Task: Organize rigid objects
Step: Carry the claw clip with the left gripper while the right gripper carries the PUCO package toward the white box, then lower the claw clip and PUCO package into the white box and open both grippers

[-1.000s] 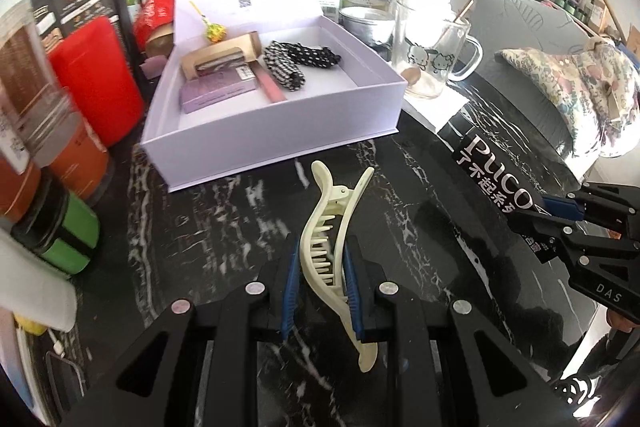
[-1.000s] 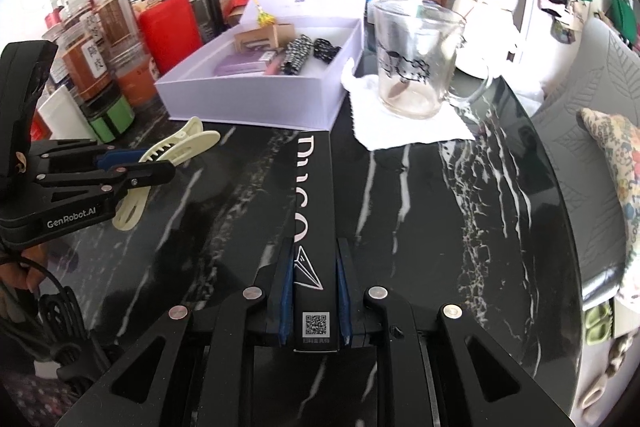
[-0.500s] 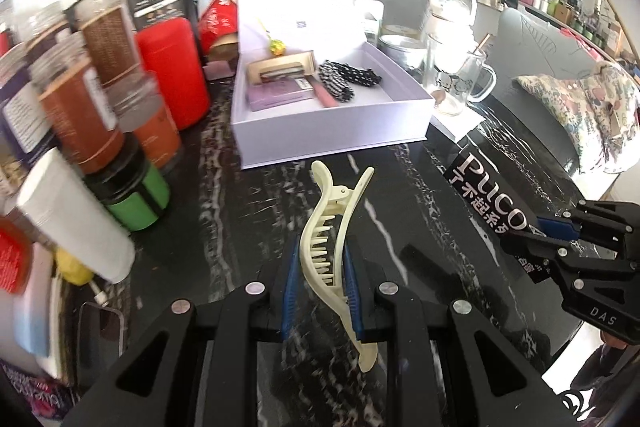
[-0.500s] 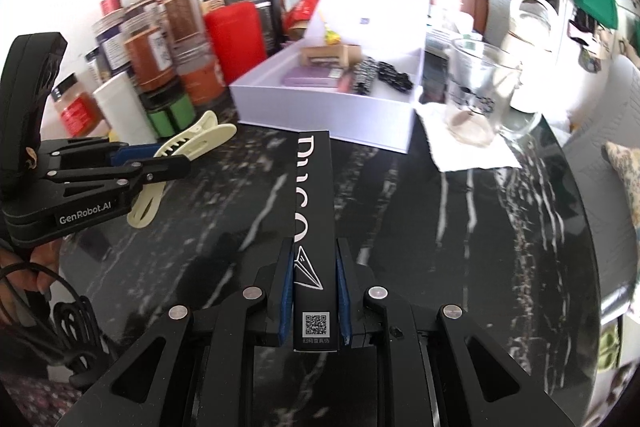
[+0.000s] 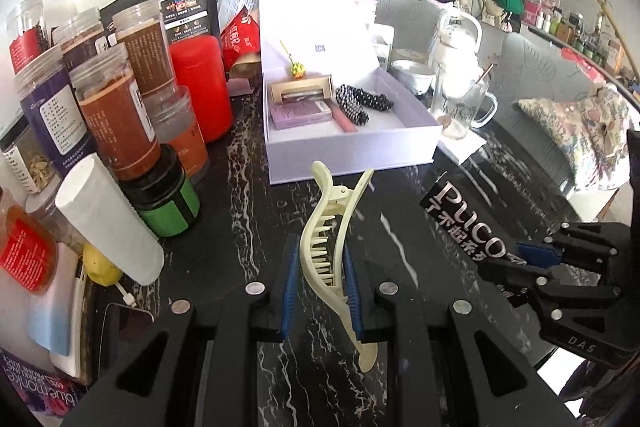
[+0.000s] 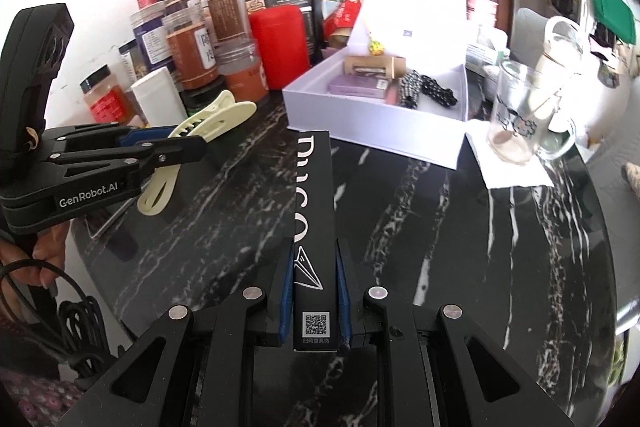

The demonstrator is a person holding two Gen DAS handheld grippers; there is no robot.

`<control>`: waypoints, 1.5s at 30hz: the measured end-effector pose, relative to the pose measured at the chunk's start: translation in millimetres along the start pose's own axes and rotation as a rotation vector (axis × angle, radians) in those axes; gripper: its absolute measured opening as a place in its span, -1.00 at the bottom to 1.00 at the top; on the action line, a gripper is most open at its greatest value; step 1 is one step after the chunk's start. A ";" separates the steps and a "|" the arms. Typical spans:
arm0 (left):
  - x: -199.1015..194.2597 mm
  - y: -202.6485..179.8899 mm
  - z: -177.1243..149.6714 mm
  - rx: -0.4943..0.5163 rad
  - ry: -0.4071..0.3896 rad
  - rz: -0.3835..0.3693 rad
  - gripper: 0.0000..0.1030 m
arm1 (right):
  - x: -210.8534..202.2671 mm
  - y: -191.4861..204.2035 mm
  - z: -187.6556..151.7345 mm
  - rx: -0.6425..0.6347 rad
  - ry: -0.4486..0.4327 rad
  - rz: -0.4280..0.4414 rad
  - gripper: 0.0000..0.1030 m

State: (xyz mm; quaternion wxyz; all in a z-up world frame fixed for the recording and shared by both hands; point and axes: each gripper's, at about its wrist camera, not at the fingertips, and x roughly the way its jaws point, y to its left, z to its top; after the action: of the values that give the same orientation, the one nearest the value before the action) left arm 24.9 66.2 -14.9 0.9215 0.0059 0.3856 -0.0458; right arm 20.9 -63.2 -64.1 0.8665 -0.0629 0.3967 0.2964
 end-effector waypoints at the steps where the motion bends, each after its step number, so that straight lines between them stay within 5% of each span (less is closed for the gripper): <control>1: -2.3 1.4 1.2 -0.001 -0.006 -0.003 -0.59 | -0.4 0.7 2.4 -0.001 -0.003 0.001 -0.64; 24: 5.1 7.2 81.9 0.045 -0.127 -0.025 -0.59 | -8.4 -12.5 79.4 -0.045 -0.103 -0.020 -0.64; 45: 81.9 9.0 145.4 0.064 -0.102 -0.057 -0.59 | 34.7 -66.7 143.5 -0.020 -0.111 -0.082 -0.64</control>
State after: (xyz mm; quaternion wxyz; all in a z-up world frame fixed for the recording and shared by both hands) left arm 186.1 61.9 28.8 0.9376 0.0218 0.3365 -0.0844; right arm 169.4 -52.2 -0.4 0.8978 -0.0713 0.3422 0.2678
